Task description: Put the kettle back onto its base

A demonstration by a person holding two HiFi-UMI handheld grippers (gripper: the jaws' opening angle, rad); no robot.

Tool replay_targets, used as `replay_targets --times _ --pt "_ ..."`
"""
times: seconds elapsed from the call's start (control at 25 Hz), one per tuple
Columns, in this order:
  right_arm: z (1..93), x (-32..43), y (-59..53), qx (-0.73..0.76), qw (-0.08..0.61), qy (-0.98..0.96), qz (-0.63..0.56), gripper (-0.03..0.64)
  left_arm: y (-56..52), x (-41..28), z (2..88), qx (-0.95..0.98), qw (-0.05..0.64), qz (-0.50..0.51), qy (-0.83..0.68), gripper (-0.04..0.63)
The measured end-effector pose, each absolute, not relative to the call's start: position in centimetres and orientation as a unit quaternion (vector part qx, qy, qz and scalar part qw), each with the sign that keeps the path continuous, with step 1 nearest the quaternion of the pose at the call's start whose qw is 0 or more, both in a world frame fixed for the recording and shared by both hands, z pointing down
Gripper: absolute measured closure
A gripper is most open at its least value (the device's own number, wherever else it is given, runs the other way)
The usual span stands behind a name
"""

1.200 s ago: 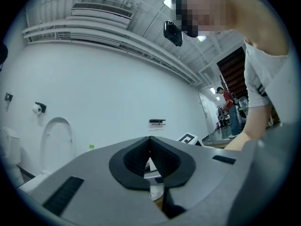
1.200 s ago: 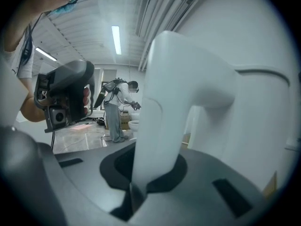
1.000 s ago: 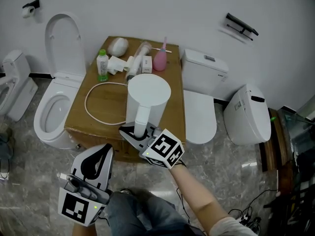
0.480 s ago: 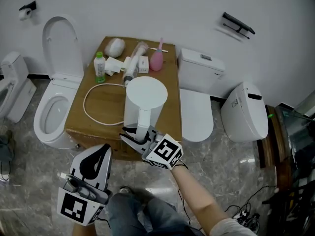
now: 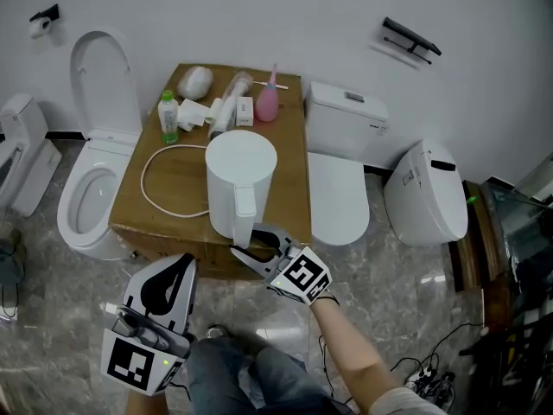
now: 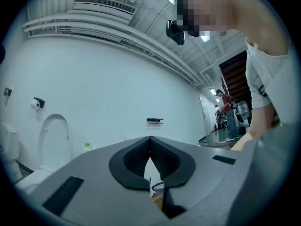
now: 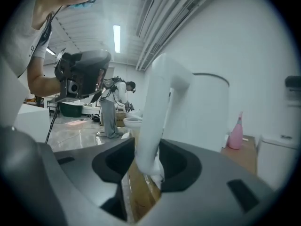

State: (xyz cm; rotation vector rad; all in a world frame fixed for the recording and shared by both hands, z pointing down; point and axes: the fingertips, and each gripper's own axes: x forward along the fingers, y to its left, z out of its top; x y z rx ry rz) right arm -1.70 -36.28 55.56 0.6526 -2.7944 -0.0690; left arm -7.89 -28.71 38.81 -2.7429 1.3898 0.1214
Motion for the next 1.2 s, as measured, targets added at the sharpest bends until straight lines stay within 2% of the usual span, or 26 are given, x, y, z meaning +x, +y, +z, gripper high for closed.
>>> replay_targets --times 0.28,0.4,0.52,0.88,1.2 --pt "48.9 1.2 -33.8 0.250 0.082 -0.964 -0.030 0.474 -28.3 -6.3 36.5 -0.892 0.026 0.023 0.450 0.594" --pt "43.4 2.0 -31.5 0.250 0.040 -0.967 -0.028 0.558 -27.9 -4.8 34.2 -0.896 0.025 0.019 0.443 0.594" --pt "37.5 2.5 -28.7 0.243 -0.011 -0.970 -0.022 0.607 -26.9 -3.1 31.7 -0.900 0.025 0.014 0.435 0.594" --pt "28.1 4.5 -21.0 0.212 -0.050 -0.975 -0.035 0.607 -21.8 1.0 27.0 -0.900 0.052 -0.001 0.432 0.594" --pt "25.9 6.1 -17.2 0.214 -0.044 -0.975 -0.040 0.609 -17.3 2.2 26.1 -0.894 0.059 -0.012 0.444 0.594"
